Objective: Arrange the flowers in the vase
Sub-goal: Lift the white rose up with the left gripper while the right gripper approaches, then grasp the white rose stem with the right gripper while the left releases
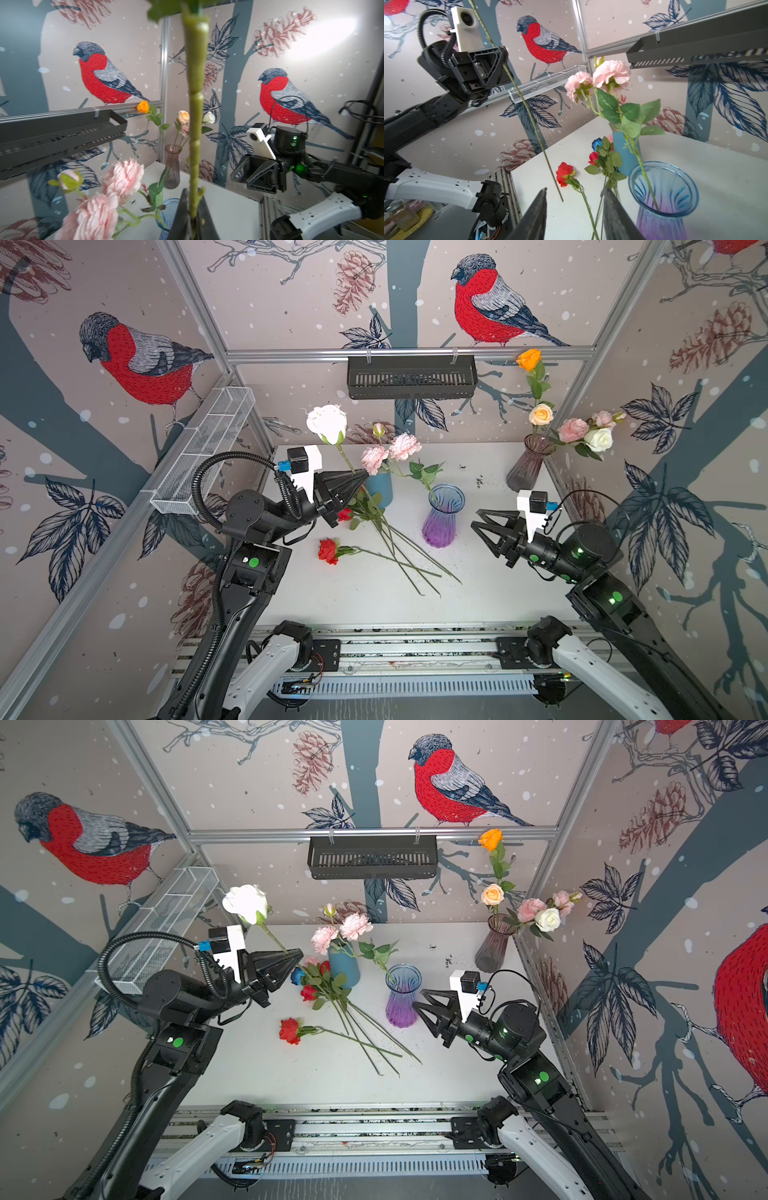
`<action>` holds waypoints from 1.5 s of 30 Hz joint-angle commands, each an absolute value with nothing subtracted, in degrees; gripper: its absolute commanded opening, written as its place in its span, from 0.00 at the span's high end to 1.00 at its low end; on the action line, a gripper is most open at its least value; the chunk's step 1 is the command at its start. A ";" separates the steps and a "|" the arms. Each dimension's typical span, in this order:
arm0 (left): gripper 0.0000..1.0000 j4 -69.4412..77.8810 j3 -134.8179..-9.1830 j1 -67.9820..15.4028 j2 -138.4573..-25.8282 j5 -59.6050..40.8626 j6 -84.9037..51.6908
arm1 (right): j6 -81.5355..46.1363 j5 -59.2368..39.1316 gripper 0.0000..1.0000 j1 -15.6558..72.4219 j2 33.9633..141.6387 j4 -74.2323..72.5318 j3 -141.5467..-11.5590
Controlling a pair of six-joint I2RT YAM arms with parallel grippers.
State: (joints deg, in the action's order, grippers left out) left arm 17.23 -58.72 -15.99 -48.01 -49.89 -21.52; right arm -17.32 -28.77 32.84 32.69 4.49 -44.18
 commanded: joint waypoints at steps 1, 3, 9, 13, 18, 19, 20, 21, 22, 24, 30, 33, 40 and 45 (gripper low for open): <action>1.00 32.00 -57.87 -17.53 -49.48 -57.24 -31.60 | -14.85 -27.19 0.55 36.85 33.64 3.34 -45.79; 1.00 35.19 -57.69 -20.16 -50.54 -57.19 -33.04 | -15.01 -26.36 0.55 39.54 35.27 3.53 -46.92; 1.00 27.94 -60.63 -32.07 -53.76 -52.96 -23.23 | -14.20 -23.47 0.55 48.82 41.57 3.98 -52.52; 1.00 21.57 -62.70 -39.08 -56.54 -48.81 -16.24 | -12.70 -21.77 0.54 52.70 46.19 5.47 -56.64; 1.00 20.90 -64.15 -43.29 -59.79 -45.73 -13.63 | -11.76 -21.03 0.55 54.75 48.85 5.06 -58.69; 1.00 21.14 -64.51 -43.74 -60.51 -45.70 -13.62 | -11.69 -21.11 0.55 54.93 49.08 4.95 -58.96; 1.00 21.37 -64.79 -44.13 -61.08 -45.78 -13.61 | -11.67 -21.31 0.56 55.10 49.12 4.84 -59.19; 1.00 21.44 -65.16 -44.50 -61.85 -46.08 -13.62 | -11.65 -21.43 0.56 55.24 49.28 4.70 -59.39; 1.00 21.49 -65.59 -44.88 -62.50 -46.23 -13.51 | -11.63 -21.45 0.57 55.26 49.39 4.83 -59.65; 1.00 21.43 -66.10 -45.56 -63.52 -46.31 -13.27 | -11.39 -21.62 0.58 55.28 49.48 4.93 -60.01; 1.00 24.83 -66.02 -46.14 -65.20 -48.08 -14.91 | -11.66 -17.58 0.71 55.34 49.48 6.30 -60.95; 1.00 25.81 -65.59 -46.62 -66.12 -49.32 -15.42 | -11.27 -14.48 0.96 55.33 49.82 7.82 -61.83; 0.44 22.52 -62.92 -46.93 -63.04 -45.18 -13.61 | -11.22 -9.95 0.99 55.28 49.24 8.50 -62.72; 0.26 14.16 -57.86 -46.93 -56.36 -35.63 -13.59 | -9.55 -2.68 0.99 55.17 49.82 8.77 -65.75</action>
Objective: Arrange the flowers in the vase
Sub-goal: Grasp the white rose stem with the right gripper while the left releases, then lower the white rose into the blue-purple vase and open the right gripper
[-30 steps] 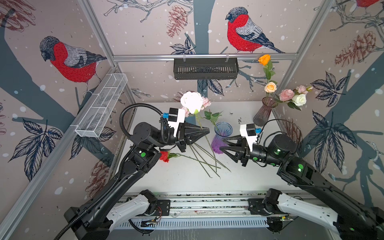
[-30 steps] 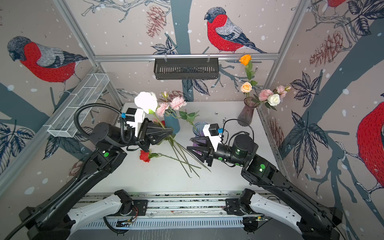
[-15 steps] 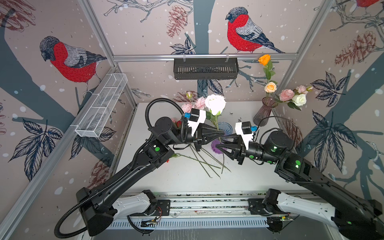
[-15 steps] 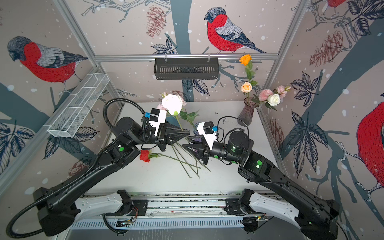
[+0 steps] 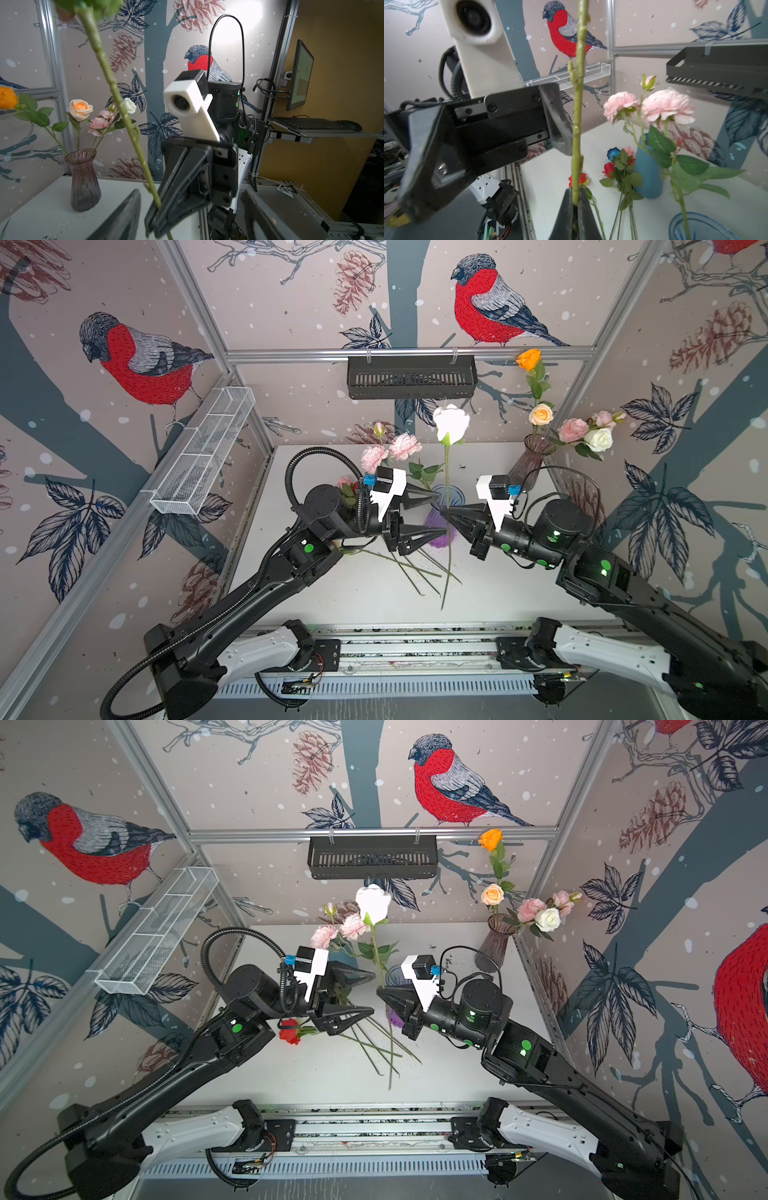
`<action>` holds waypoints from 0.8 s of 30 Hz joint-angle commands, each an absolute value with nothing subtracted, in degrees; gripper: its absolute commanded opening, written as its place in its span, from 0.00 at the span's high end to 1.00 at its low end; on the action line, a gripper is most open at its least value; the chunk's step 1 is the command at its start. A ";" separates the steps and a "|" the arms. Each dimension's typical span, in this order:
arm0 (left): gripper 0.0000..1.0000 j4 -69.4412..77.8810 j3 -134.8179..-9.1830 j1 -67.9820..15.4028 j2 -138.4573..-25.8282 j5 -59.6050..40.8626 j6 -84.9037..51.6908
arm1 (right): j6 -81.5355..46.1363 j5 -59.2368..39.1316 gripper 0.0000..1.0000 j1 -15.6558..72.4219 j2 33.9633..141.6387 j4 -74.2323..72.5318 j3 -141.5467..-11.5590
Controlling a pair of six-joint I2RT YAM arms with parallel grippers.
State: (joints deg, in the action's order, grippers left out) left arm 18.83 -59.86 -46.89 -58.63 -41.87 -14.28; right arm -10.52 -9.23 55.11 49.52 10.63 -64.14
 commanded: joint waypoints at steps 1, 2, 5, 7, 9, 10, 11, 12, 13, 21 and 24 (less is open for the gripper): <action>0.26 12.45 -56.07 -46.93 -54.81 -32.74 -14.56 | -9.20 0.71 0.99 55.11 50.45 9.32 -67.31; 0.26 11.26 -54.35 -46.93 -53.57 -30.66 -14.93 | -8.99 3.97 0.99 55.20 50.93 9.70 -68.53; 0.27 9.99 -48.55 -46.93 -49.53 -24.01 -13.80 | -7.89 15.71 0.98 55.11 51.99 8.70 -71.57; 0.28 8.48 -47.29 -46.93 -48.85 -19.85 -10.55 | -4.50 20.91 0.98 55.17 52.95 7.58 -73.43; 0.29 7.23 -47.61 -46.93 -49.28 -16.12 -7.83 | -1.23 24.63 0.98 55.11 54.58 6.87 -75.41; 0.29 7.55 -47.63 -46.93 -49.53 -14.98 -6.23 | 0.49 25.73 0.98 55.13 55.43 6.19 -76.16; 0.29 7.87 -47.56 -46.93 -49.72 -14.21 -4.70 | 1.73 26.37 0.98 55.11 56.05 5.32 -76.64; 0.29 8.22 -47.70 -46.93 -50.12 -12.88 -2.92 | 3.05 26.55 0.98 55.12 56.68 4.53 -77.32; 0.29 8.46 -47.91 -46.85 -50.42 -11.29 -1.34 | 4.14 26.40 0.98 55.19 57.14 3.71 -77.97; 0.39 11.48 -43.95 -46.56 -49.04 -0.71 13.33 | 10.37 28.07 0.98 54.55 61.13 -2.64 -79.57; 0.39 12.02 -41.01 -45.65 -47.29 0.22 14.79 | 9.21 27.12 0.98 53.55 62.38 -3.84 -80.03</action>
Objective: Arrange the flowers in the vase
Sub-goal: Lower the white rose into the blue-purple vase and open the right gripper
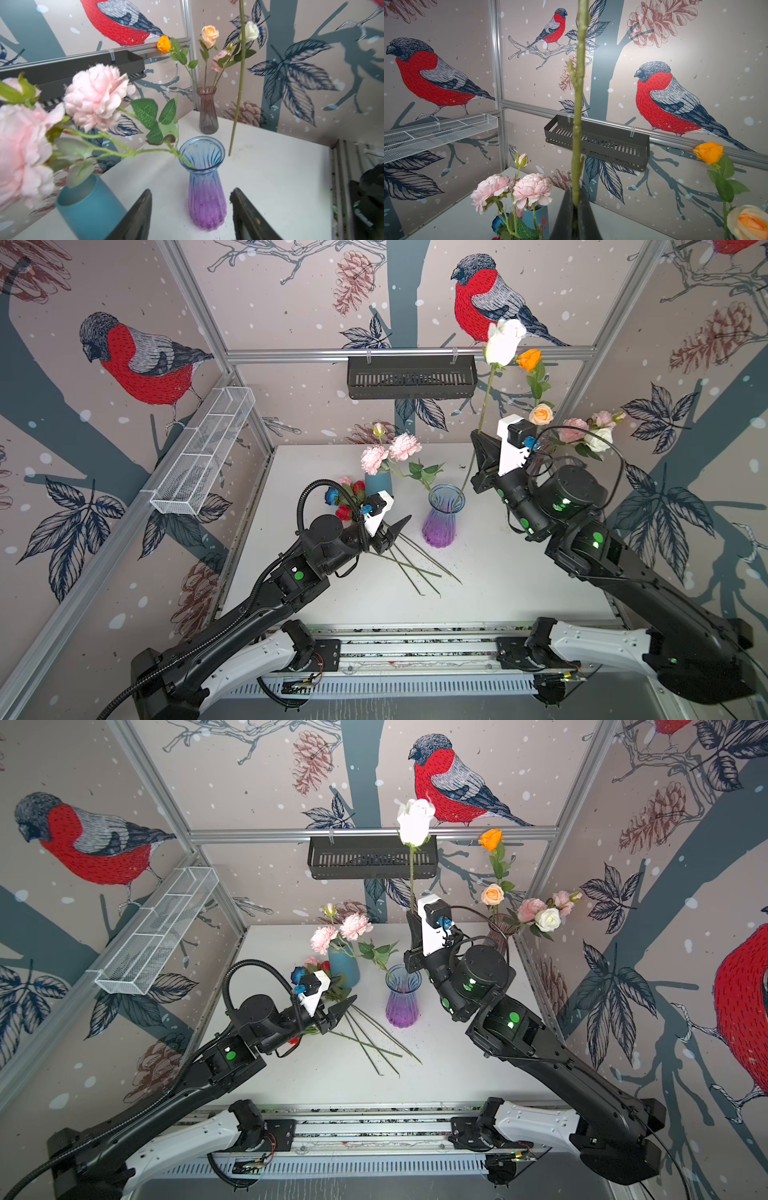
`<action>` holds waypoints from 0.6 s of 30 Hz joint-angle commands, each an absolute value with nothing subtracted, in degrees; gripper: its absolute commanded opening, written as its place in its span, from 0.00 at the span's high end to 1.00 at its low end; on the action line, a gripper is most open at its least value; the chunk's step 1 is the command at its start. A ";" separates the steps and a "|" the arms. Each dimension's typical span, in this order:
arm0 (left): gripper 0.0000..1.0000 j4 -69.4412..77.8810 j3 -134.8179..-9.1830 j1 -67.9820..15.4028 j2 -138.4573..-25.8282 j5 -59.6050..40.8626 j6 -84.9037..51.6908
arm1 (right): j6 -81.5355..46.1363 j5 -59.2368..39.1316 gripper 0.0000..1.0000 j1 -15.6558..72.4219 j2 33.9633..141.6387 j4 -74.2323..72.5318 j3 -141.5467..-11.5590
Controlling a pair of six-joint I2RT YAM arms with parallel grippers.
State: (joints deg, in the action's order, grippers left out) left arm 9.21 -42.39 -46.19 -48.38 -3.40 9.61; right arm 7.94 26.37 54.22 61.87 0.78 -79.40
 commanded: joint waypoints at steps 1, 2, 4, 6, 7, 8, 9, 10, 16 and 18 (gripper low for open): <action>0.39 12.04 -40.24 -45.53 -46.83 0.34 15.30 | 8.86 26.39 0.98 52.84 62.74 -4.80 -79.69; 0.39 11.90 -40.08 -45.44 -46.78 0.97 15.78 | 8.43 25.74 0.98 52.17 62.97 -5.59 -79.27; 0.39 8.64 -42.33 -45.45 -47.19 2.16 15.55 | 6.54 23.82 0.98 50.11 63.65 -6.92 -78.23; 0.39 8.30 -42.33 -45.44 -46.79 4.05 15.73 | 3.90 21.66 0.98 47.67 63.57 -9.08 -75.79; 0.39 8.39 -42.02 -45.44 -46.44 4.30 16.00 | 2.37 20.50 0.98 46.28 63.38 -10.48 -74.12; 0.39 8.35 -41.72 -45.44 -45.97 4.29 16.53 | 0.15 18.63 0.98 44.25 62.94 -12.03 -72.08; 0.39 8.39 -41.47 -45.44 -45.80 4.75 17.06 | -2.60 16.34 0.98 42.10 62.66 -13.00 -70.34; 0.39 8.23 -41.40 -45.44 -45.84 5.30 17.42 | -4.82 14.68 0.98 40.24 62.45 -13.33 -69.26; 0.37 9.54 -39.51 -44.34 -46.80 1.15 18.89 | -11.80 9.40 0.98 35.68 63.59 -9.67 -67.55; 0.37 12.04 -37.50 -42.78 -47.05 -2.01 18.10 | -13.76 7.50 0.98 35.05 64.60 -7.47 -68.19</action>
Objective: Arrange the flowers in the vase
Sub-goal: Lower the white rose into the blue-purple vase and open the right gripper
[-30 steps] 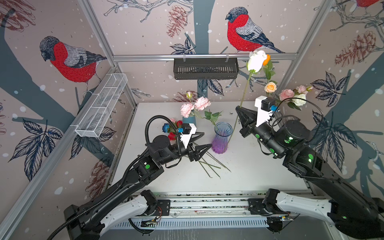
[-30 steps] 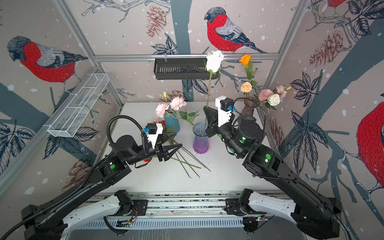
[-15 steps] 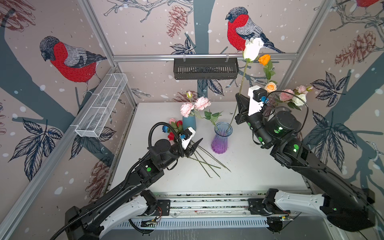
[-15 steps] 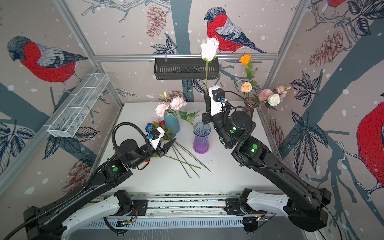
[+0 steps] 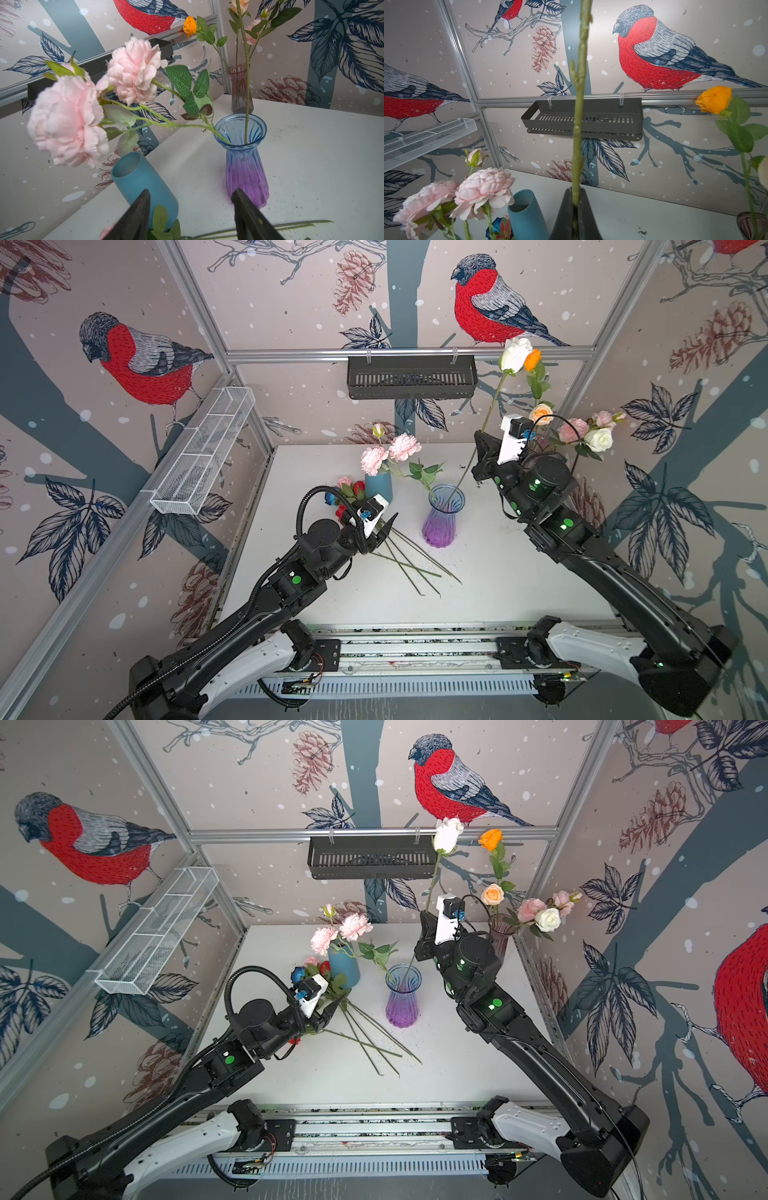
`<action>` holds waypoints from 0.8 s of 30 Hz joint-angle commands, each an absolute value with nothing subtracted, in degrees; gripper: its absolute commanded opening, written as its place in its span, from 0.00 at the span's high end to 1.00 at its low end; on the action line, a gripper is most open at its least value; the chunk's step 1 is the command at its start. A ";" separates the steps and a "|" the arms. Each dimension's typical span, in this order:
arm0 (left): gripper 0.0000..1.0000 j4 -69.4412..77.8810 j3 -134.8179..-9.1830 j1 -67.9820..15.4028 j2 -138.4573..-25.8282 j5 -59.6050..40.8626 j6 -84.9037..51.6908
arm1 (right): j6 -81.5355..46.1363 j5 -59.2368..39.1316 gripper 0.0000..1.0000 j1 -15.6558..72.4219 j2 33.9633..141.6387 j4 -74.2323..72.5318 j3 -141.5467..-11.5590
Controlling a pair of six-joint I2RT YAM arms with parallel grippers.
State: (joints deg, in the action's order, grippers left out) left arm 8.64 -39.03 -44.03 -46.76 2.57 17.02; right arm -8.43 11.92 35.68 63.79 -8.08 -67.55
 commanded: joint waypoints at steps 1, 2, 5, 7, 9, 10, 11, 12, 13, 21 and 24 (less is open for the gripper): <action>0.39 12.82 -36.75 -42.11 -47.30 -3.12 17.86 | -14.50 6.68 0.98 34.93 65.20 -6.44 -68.58; 0.42 13.49 -36.17 -41.76 -47.91 -3.25 17.75 | -15.28 5.79 0.97 34.77 65.99 -4.64 -69.31; 0.46 13.46 -36.15 -41.49 -50.22 -3.19 17.62 | -15.58 3.32 0.65 34.13 67.70 0.42 -71.09; 0.47 12.24 -37.60 -41.53 -51.58 -3.89 17.24 | -14.29 2.88 0.44 33.97 67.31 1.92 -70.68; 0.48 9.88 -40.64 -41.33 -53.07 -2.73 16.22 | -12.66 1.08 0.42 33.99 65.99 3.71 -69.80; 0.49 8.17 -42.67 -40.95 -53.83 -2.46 15.31 | -12.38 0.67 0.41 34.14 64.88 4.60 -68.81; 0.49 5.44 -45.39 -40.16 -54.71 -2.88 13.75 | -12.54 1.05 0.41 34.42 62.72 5.36 -67.00; 0.51 2.62 -47.77 -39.14 -55.18 -4.63 12.54 | -13.09 2.04 0.40 34.77 60.11 5.26 -64.13; 0.51 0.33 -49.04 -38.58 -55.05 -5.64 11.93 | -13.93 3.38 0.40 34.97 57.42 4.54 -61.09; 0.47 4.54 -44.72 -38.23 -51.68 -1.07 9.88 | -22.45 4.34 0.44 36.21 37.29 13.51 -44.98; 0.48 6.49 -43.88 -37.15 -52.08 0.04 8.14 | -26.58 3.80 0.47 38.37 31.89 15.64 -39.83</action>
State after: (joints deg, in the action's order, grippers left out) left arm 4.54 -44.14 -38.02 -51.88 -2.09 10.48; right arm -21.74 4.40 37.12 34.50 11.14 -42.63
